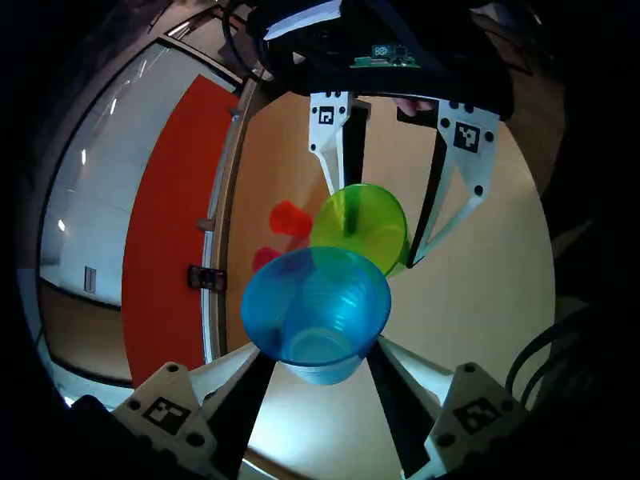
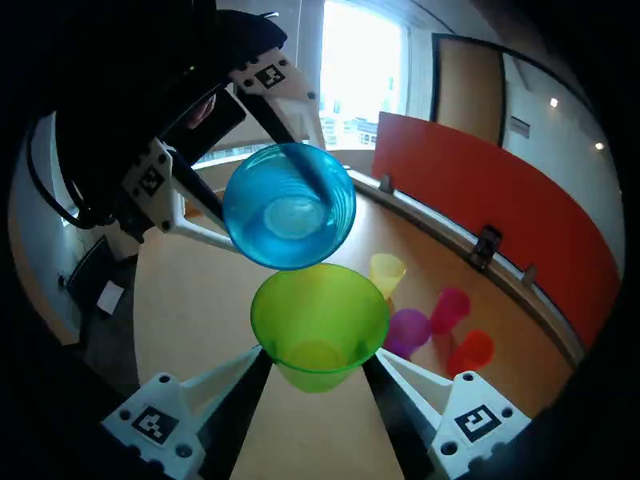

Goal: Pour water

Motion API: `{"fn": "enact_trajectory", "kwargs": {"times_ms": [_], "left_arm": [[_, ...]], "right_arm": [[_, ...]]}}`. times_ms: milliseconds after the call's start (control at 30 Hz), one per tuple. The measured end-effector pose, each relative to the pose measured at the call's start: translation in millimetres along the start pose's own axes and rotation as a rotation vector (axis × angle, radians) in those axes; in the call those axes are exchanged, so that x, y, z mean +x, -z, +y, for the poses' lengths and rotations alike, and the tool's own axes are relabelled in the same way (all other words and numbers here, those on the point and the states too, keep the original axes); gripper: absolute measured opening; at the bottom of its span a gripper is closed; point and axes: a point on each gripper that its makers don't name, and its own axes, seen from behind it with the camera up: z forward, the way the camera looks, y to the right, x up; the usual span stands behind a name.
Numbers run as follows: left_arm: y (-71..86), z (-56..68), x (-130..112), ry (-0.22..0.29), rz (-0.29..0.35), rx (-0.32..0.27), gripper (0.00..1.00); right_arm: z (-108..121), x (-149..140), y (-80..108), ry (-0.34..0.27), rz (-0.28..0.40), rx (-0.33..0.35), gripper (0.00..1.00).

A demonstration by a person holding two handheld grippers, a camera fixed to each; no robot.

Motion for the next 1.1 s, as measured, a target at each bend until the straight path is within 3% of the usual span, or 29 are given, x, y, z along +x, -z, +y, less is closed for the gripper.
{"fn": "enact_trajectory", "kwargs": {"times_ms": [300,600,900,1100], "left_arm": [[4.6,-3.1,-2.1,-0.055,-0.016,0.022,0.75],[1.9,0.3,-3.8,-0.025,-0.025,0.003,0.75],[4.9,-5.9,0.3,-0.088,-0.036,0.032,0.75],[4.9,-4.3,1.9,-0.095,-0.03,0.036,0.75]], "right_arm": [[-1.7,2.7,-1.3,0.002,0.011,-0.001,0.82],[-4.3,0.0,-0.2,0.001,0.012,-0.003,0.82],[-5.1,2.5,0.6,0.015,0.027,-0.008,0.82],[-4.6,4.9,1.3,0.013,0.044,-0.013,0.81]]}}
